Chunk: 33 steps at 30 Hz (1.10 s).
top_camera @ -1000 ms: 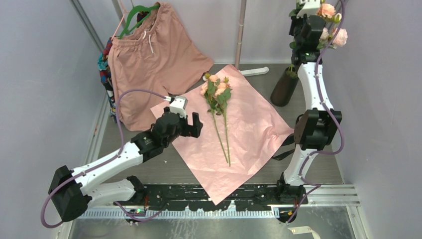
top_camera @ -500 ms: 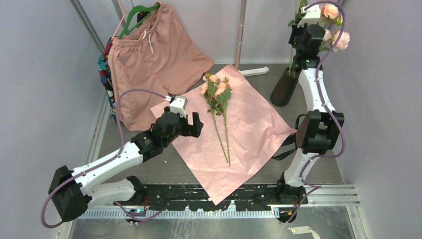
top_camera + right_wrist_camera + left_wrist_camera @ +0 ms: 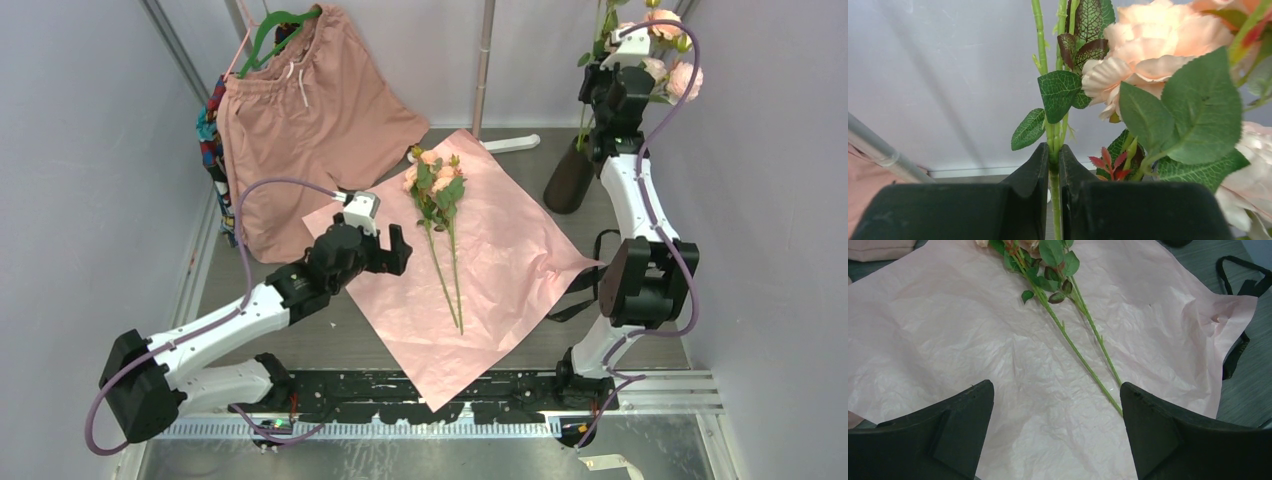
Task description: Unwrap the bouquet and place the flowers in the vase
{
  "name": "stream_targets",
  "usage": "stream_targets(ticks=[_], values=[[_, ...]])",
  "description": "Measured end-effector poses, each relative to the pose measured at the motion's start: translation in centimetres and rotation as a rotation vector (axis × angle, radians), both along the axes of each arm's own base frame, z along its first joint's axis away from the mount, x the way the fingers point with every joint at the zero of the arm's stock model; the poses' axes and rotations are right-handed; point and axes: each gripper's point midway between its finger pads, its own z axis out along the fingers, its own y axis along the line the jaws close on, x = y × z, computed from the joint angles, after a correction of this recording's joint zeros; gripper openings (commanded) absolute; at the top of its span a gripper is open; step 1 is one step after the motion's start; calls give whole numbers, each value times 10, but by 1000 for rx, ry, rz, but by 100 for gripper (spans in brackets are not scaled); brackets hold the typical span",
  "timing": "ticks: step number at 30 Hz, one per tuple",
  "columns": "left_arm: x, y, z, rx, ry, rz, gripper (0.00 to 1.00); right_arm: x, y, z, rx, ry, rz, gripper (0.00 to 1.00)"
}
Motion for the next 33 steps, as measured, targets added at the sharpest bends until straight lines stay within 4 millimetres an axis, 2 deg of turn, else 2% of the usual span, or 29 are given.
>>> stream_targets(ticks=[6,12,17,19,24,26,33], values=[[1,-5,3,-21,-6,-13,96,-19,4,12,36,-41,9,2],[1,-7,5,-38,-6,-15,96,-37,9,13,57,-59,21,2],[0,-8,5,-45,-1,-20,96,-50,10,10,61,-66,22,9],[-1,-9,5,-46,0,-23,96,-54,10,7,62,-60,22,14],[-2,-9,5,-51,-2,-29,96,-57,12,-1,75,-46,24,44],[-2,-9,5,-52,-2,-29,95,-57,12,-6,80,-37,27,53],[-1,-10,7,-59,-8,-29,95,-58,13,-10,84,-31,32,56]])
